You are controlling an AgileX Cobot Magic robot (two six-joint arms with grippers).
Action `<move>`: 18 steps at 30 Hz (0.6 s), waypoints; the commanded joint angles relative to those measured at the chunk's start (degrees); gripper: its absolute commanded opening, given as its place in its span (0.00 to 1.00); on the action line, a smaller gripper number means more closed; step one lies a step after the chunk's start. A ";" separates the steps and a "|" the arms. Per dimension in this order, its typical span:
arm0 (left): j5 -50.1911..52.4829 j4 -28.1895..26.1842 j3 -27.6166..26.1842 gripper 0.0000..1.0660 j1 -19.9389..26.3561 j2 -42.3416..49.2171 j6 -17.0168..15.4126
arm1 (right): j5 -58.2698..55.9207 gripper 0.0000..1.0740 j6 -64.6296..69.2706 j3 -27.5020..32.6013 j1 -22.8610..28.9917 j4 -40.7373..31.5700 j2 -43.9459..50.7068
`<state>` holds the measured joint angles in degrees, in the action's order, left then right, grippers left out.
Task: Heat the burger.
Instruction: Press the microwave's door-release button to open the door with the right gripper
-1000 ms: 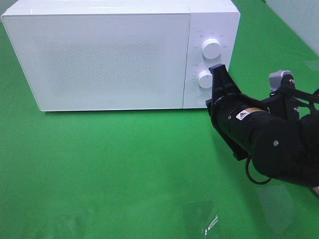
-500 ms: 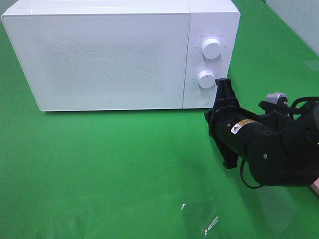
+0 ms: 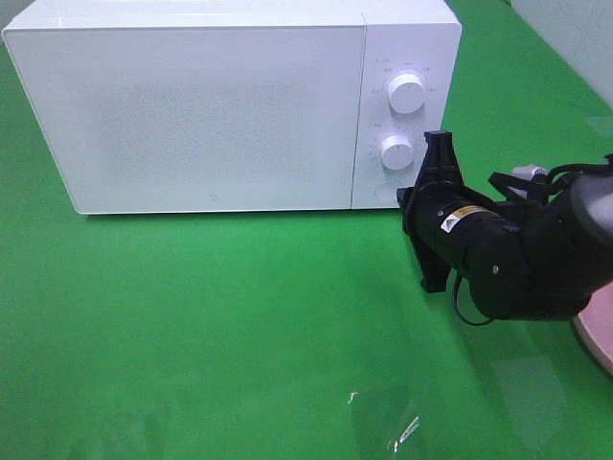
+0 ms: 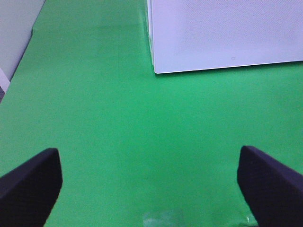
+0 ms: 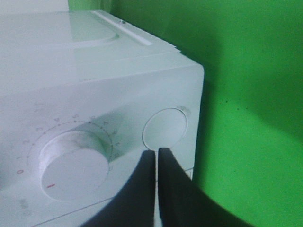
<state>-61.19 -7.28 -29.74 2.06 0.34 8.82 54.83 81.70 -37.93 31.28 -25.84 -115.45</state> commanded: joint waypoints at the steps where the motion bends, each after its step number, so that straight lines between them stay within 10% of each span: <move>1: -0.17 -0.52 0.11 0.87 0.17 0.92 -0.46 | 0.29 0.00 2.06 -1.43 -0.17 1.66 -1.03; 18: -0.17 -0.52 0.11 0.87 0.17 0.92 -0.46 | 2.23 0.00 5.39 -8.65 -1.32 -0.34 -8.08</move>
<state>-61.19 -7.28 -29.74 2.06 0.34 8.82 56.21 86.97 -45.61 30.14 -25.55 -123.01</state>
